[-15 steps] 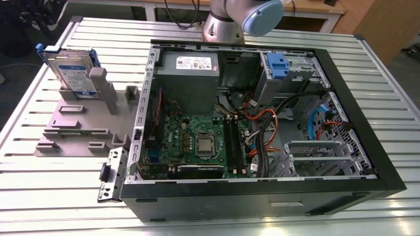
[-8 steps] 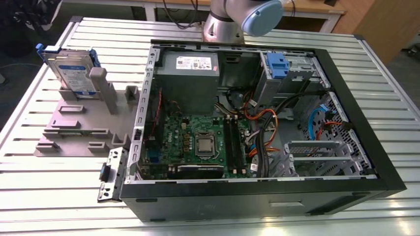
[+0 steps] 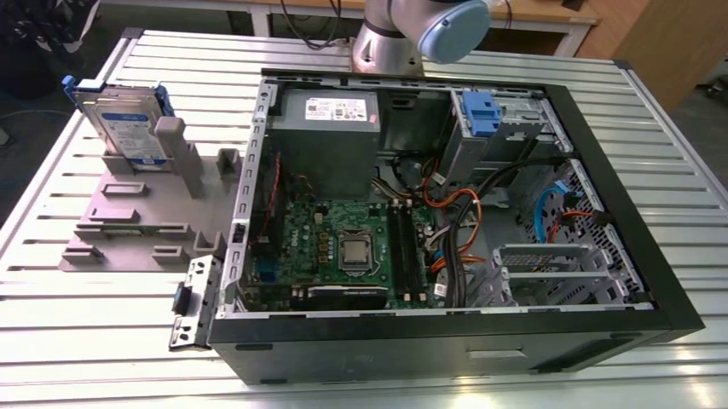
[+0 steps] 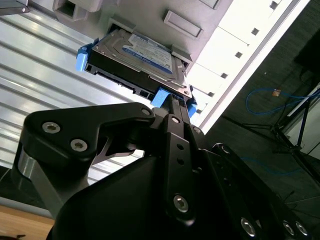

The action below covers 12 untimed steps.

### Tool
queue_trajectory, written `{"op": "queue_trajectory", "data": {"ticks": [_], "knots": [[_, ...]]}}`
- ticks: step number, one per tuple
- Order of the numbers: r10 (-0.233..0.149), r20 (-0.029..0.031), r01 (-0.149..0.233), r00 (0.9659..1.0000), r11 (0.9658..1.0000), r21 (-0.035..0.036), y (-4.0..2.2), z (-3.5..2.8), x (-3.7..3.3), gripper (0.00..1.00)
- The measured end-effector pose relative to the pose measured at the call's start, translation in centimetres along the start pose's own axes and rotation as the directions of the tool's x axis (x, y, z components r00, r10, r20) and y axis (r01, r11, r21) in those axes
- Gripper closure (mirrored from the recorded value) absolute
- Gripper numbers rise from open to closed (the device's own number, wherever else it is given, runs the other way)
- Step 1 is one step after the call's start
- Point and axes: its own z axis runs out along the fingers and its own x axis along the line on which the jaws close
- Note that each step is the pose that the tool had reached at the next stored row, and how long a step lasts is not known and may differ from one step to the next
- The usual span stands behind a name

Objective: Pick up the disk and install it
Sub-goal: 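Reach for the disk, then pick up the disk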

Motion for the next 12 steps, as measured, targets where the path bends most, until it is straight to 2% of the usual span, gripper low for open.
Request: {"op": "queue_trajectory", "data": {"ticks": [12], "knots": [[0.0, 0.0, 0.0, 1.0, 1.0, 0.0, 0.0, 0.0, 0.07, 0.89]]}}
